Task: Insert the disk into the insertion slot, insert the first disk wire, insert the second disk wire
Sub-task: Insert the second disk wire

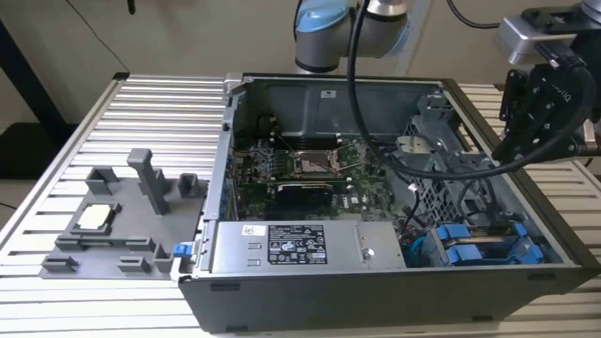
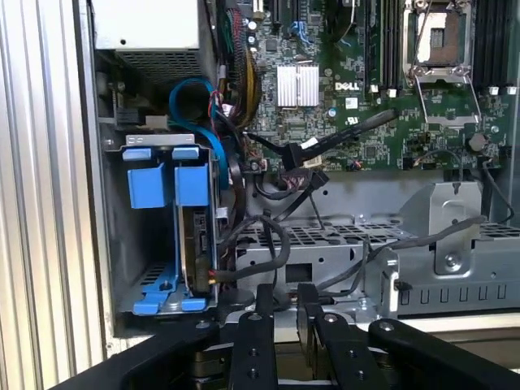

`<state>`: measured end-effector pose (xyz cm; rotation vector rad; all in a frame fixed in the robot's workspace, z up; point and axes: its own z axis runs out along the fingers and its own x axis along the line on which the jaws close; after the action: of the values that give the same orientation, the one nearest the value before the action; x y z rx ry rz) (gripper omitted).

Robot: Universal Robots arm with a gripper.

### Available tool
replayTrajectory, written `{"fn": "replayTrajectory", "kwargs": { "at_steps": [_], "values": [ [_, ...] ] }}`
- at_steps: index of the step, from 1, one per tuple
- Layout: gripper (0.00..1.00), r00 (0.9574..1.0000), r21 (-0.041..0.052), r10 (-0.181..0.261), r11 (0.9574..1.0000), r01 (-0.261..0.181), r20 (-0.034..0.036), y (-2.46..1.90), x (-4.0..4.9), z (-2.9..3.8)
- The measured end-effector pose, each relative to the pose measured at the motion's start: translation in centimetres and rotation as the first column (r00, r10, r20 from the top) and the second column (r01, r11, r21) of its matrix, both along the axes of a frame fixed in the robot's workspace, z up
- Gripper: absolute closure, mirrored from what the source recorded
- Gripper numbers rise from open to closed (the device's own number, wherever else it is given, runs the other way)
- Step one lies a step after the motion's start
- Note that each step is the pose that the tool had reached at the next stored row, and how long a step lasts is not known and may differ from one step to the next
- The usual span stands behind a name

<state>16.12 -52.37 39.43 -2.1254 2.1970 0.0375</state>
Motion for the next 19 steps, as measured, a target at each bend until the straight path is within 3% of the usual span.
{"fn": "replayTrajectory", "kwargs": {
  "at_steps": [4,19],
  "values": [
    [0.73,1.0000,-0.0001,-0.001,1.0000,0.001,0.0002,0.03,-1.10,-0.03],
    [0.73,1.0000,0.0000,-0.001,1.0000,0.001,0.0035,0.17,-7.84,-0.31]
  ]
}}
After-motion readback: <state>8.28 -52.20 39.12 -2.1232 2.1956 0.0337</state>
